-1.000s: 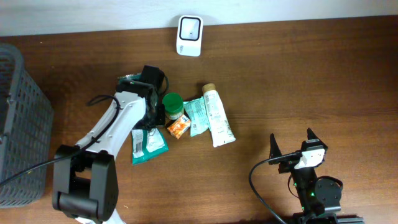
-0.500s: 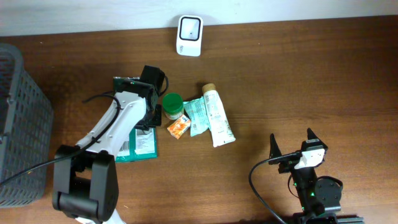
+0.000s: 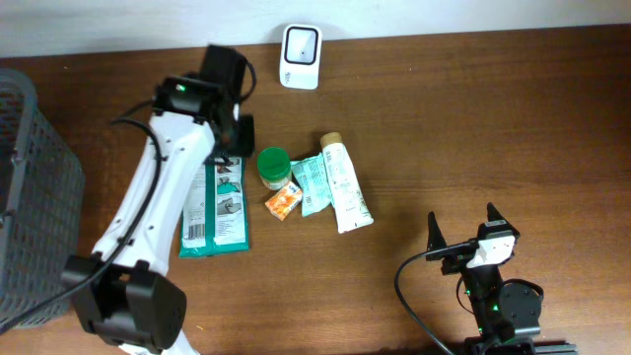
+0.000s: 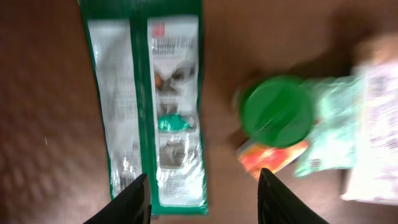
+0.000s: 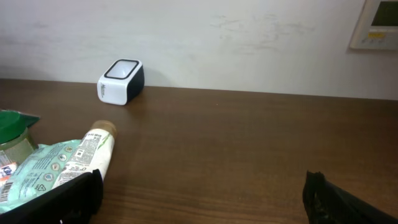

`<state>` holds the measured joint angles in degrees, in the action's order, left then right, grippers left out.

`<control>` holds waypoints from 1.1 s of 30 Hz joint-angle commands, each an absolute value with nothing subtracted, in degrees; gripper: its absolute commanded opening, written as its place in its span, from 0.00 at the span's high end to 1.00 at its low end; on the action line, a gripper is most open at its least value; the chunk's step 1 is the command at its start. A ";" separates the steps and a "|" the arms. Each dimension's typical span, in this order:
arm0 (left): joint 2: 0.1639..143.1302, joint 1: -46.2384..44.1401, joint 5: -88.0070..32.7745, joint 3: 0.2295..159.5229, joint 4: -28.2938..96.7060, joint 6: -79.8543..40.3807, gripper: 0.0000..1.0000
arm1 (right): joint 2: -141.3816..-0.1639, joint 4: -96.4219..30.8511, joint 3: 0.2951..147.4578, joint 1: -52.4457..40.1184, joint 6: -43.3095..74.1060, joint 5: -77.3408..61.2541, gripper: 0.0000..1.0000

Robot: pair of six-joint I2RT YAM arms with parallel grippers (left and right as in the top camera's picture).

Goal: Scan the item barcode
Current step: 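Carry the 3M gloves pack and lay it left of the bottle, then reach the right gripper to the white tube and grasp it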

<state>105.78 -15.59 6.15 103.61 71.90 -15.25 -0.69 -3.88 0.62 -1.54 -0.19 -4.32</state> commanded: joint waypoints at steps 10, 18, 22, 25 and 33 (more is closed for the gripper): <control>102.30 -6.50 -16.86 110.59 69.12 -5.41 0.46 | -0.36 -4.14 0.32 -1.87 -0.19 -4.23 0.02; 102.30 -1.41 -22.70 110.56 69.54 1.15 0.28 | -0.36 -3.77 0.32 -1.87 -0.19 -4.40 0.02; 102.30 -1.32 -21.10 110.56 69.19 2.26 0.00 | -0.36 -1.65 0.32 -1.87 0.01 -12.69 0.02; 102.30 -1.32 -17.08 110.56 68.53 2.24 0.00 | -0.60 -1.56 1.26 -1.87 0.01 -17.02 0.02; 102.30 -1.32 -14.94 110.56 68.42 2.24 0.01 | -18.09 -5.78 16.84 -1.80 -1.54 -23.24 0.02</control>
